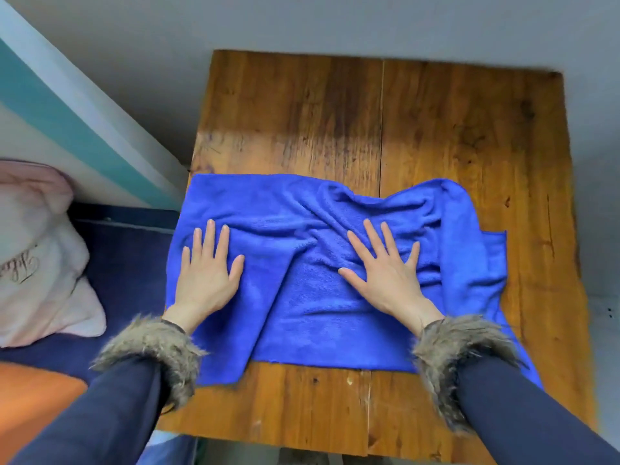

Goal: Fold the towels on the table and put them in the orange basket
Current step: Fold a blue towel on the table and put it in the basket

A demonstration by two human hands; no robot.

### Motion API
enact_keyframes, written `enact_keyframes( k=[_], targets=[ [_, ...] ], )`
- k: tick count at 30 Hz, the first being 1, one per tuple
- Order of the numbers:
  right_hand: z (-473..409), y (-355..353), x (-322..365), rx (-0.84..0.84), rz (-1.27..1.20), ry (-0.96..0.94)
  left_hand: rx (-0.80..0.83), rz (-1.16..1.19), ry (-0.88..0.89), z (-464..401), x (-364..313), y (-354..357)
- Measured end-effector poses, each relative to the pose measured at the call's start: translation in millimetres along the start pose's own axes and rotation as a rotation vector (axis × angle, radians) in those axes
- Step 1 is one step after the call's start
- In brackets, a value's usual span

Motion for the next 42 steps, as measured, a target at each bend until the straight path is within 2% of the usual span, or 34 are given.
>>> enact_keyframes(
  k=[3, 5, 7, 10, 12, 16, 18, 20, 21, 23, 26, 33, 35, 39, 42],
  targets=[
    [0.4, -3.2, -7.6, -0.027, -0.016, 0.022, -0.107, 0.084, 0.006, -16.5, 7.4, -23.8],
    [-1.1, -7.6, -5.8, -0.051, -0.067, 0.065, -0.240, 0.103, 0.058, -23.9, 2.8, -34.0],
    [-4.8, -12.0, 1.1, -0.094, -0.100, 0.123, -0.297, 0.087, 0.124, -28.2, -4.8, -35.5],
    [-14.4, -16.2, 16.4, -0.165, -0.097, 0.202, -0.154, 0.042, 0.214, -31.3, -16.8, -21.7],
    [-23.6, -16.9, 30.4, -0.211, -0.073, 0.182, -0.065, -0.033, 0.256, -35.9, -19.1, -8.6],
    [-49.7, -10.3, 62.8, -0.212, -0.025, 0.088, -0.060, -0.062, 0.306, -49.4, -16.7, -2.3],
    [-58.9, -3.0, 70.3, -0.207, -0.002, 0.105, -0.126, 0.017, 0.363, -54.4, -13.0, -10.4],
    [-60.9, 3.8, 69.7, -0.236, 0.022, 0.123, -0.285, 0.054, 0.397, -64.1, -3.5, -21.6],
    [-60.9, 6.3, 68.6, -0.257, 0.026, 0.121, -0.362, 0.042, 0.372, -72.3, 2.8, -28.4],
    [-60.6, 9.2, 68.6, -0.292, 0.028, 0.113, -0.399, 0.007, 0.276, -90.6, 14.3, -41.9],
    [-62.2, 9.5, 69.7, -0.330, 0.014, 0.106, -0.348, -0.026, 0.237, -115.5, 24.0, -57.2],
    [-61.7, 11.8, 68.1, -0.365, 0.021, 0.097, -0.288, -0.100, 0.444, -138.4, 25.8, -89.2],
    [-61.8, 11.2, 68.8, -0.369, 0.014, 0.099, -0.229, -0.193, 0.398, -142.7, 27.6, -101.2],
    [-61.3, 11.5, 68.9, -0.367, 0.012, 0.104, -0.059, -0.557, 0.185, -152.4, 30.0, -129.1],
    [-61.7, 11.6, 68.5, -0.357, 0.017, 0.112, 0.012, -0.702, 0.121, -154.0, 30.0, -141.8]
  ],
)
Point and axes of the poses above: each hand's wrist, its own z-axis away from the middle knuckle, its own y-axis out of the palm, x = y × z, the point moved 1 cm from there along -z, towards the middle knuckle, and after that the axes turned 1 degree about y, right-handed, at the moved point
